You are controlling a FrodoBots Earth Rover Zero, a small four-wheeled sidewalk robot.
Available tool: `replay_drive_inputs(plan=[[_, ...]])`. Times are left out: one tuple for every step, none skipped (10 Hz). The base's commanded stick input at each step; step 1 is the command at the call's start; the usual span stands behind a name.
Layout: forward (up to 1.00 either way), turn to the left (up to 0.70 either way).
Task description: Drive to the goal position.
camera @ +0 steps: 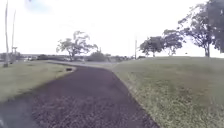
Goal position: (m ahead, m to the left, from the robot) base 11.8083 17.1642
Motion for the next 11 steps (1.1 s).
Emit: replay_drive_inputs(plan=[[0.50, 0.50], [0.50, 0.50], [0.50, 0.50], [0.50, 0.50], [0.50, 0.50], [0.50, 0.50], [0.50, 0.50], [0.50, 0.24], [0.50, 0.00], [0.50, 0.00], [0.50, 0.00]])
